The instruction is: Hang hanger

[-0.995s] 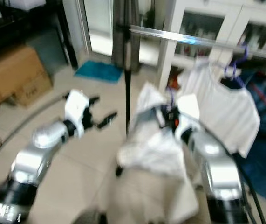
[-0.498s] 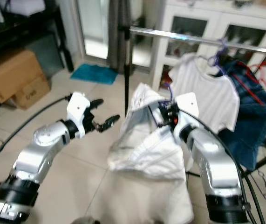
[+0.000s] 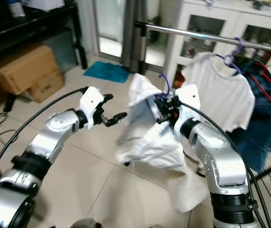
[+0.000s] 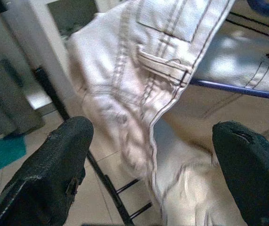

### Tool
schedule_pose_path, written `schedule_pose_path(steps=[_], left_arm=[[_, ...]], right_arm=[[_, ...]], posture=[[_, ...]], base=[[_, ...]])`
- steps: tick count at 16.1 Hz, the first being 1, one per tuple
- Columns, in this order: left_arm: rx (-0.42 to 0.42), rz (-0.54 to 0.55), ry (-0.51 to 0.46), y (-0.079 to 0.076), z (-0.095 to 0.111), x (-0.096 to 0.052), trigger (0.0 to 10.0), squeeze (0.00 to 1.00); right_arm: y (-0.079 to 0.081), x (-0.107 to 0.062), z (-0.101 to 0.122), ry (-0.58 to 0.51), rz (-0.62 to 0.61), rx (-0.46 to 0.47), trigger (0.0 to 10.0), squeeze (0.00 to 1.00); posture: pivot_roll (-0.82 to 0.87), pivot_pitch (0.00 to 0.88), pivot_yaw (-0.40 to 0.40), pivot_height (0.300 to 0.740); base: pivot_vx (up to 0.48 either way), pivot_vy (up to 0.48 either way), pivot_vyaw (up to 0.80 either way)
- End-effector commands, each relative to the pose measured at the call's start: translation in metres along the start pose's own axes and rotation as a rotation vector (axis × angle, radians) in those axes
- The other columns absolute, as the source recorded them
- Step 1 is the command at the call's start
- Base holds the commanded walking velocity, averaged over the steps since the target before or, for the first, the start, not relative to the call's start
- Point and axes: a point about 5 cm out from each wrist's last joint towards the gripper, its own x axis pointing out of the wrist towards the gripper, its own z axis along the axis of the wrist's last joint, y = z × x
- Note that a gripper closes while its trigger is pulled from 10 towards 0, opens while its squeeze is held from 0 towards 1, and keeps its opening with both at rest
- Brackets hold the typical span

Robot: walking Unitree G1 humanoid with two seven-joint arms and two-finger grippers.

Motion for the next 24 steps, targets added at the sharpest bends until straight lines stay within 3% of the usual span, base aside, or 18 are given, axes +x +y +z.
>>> schedule_pose_path(steps=[1,3,4,10,15,21,24], left_arm=[[0.028,-0.025,0.004,-0.002,0.002,0.005,10.0,0.0],[0.024,-0.04,0.004,-0.002,0.001,0.007,10.0,0.0],[0.027,-0.099,0.0,-0.005,0.0,0.014,0.0,0.0],[0.03,-0.099,0.001,-0.006,0.001,0.019,0.0,0.0],[0.083,0.037,0.074,0.01,-0.007,0.015,0.0,0.0],[0.055,0.001,0.051,0.002,-0.007,0.02,0.0,0.0],[0.046,0.068,0.068,0.008,-0.007,0.02,0.0,0.0]], right_arm=[[0.002,-0.004,0.02,-0.074,0.027,-0.022,0.0,0.0],[0.002,-0.005,0.021,-0.076,0.037,-0.018,0.0,0.0],[0.004,-0.007,0.025,-0.082,0.06,-0.007,0.0,0.0],[0.004,-0.007,0.028,-0.086,0.069,0.007,0.0,0.0],[0.005,-0.008,0.029,-0.094,0.079,0.025,0.0,0.0],[0.005,-0.009,0.031,-0.102,0.086,0.026,0.0,0.0],[0.006,-0.009,0.033,-0.109,0.094,0.028,0.0,0.0]], posture=[[-0.02,0.0,0.007,0.74],[-0.03,0.0,0.008,0.74],[-0.03,0.0,0.008,0.74],[-0.02,0.0,0.004,0.74],[-0.02,0.0,0.011,0.74],[-0.02,0.0,0.011,0.74],[-0.03,0.0,0.011,0.74]], base=[[0.0,0.0,0.0],[0.0,0.0,0.0],[0.0,0.0,0.0],[0.0,0.0,0.0],[0.0,0.0,0.0],[0.0,0.0,0.0],[0.0,0.0,0.0]])
